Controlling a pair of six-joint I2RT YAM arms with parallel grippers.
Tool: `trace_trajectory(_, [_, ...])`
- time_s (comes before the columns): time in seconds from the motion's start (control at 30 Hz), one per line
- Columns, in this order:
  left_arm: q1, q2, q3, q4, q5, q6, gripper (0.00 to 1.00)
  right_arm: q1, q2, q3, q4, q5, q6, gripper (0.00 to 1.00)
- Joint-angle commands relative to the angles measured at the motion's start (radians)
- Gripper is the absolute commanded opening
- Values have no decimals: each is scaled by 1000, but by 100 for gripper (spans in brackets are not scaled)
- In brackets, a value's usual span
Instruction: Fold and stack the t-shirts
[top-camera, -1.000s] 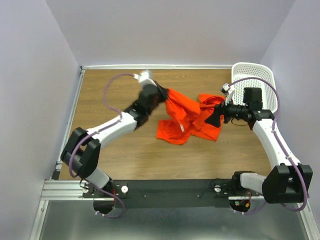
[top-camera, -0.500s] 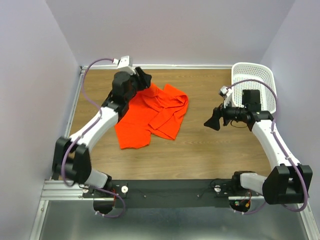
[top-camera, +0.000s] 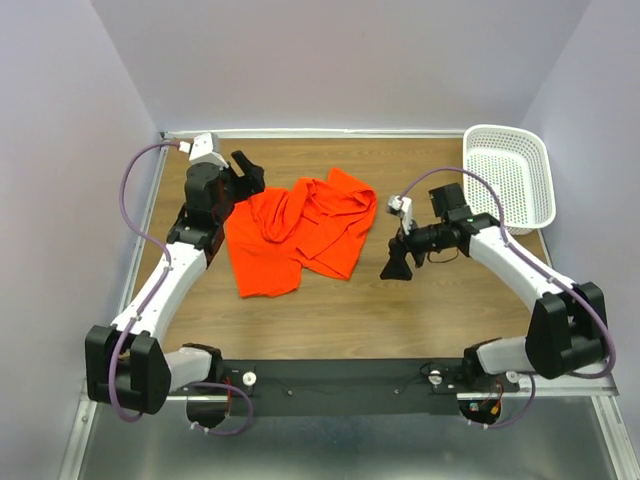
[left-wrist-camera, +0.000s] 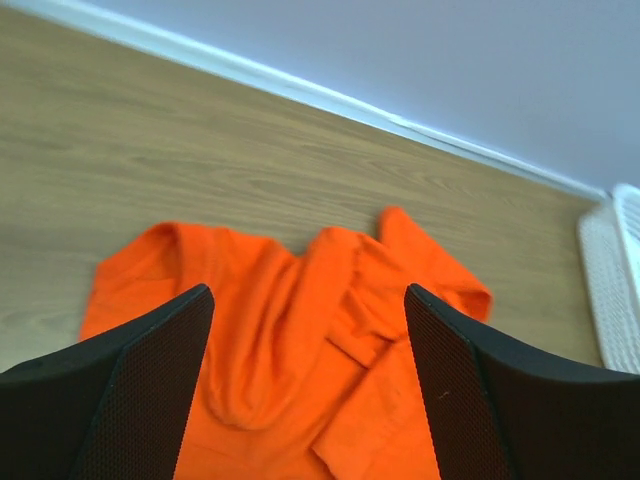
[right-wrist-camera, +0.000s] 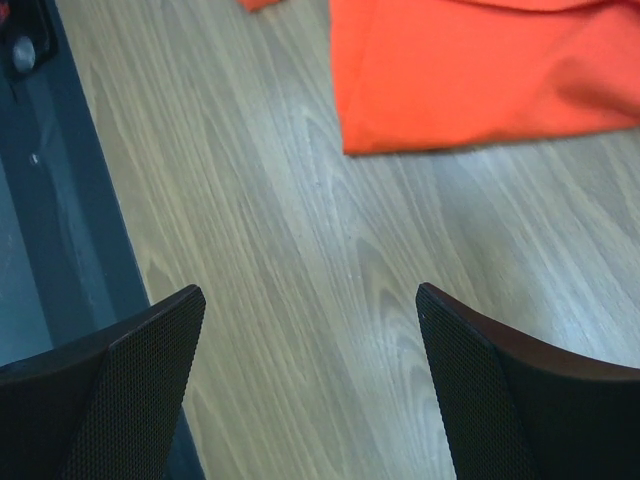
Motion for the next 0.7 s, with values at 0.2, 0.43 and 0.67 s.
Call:
trace_trajectory(0.2, [-9,-276,-1,-118,241,300,85,287,314,256,20,264,-134,90])
trace_trajectory(0.43, [-7,-487,-207,-99,88,340,86,402,662,576,88,454,102,87])
trace_trajectory(0.67, [-7,-577,-213,-87,63,325,86,474,811,713,116,569,235,82])
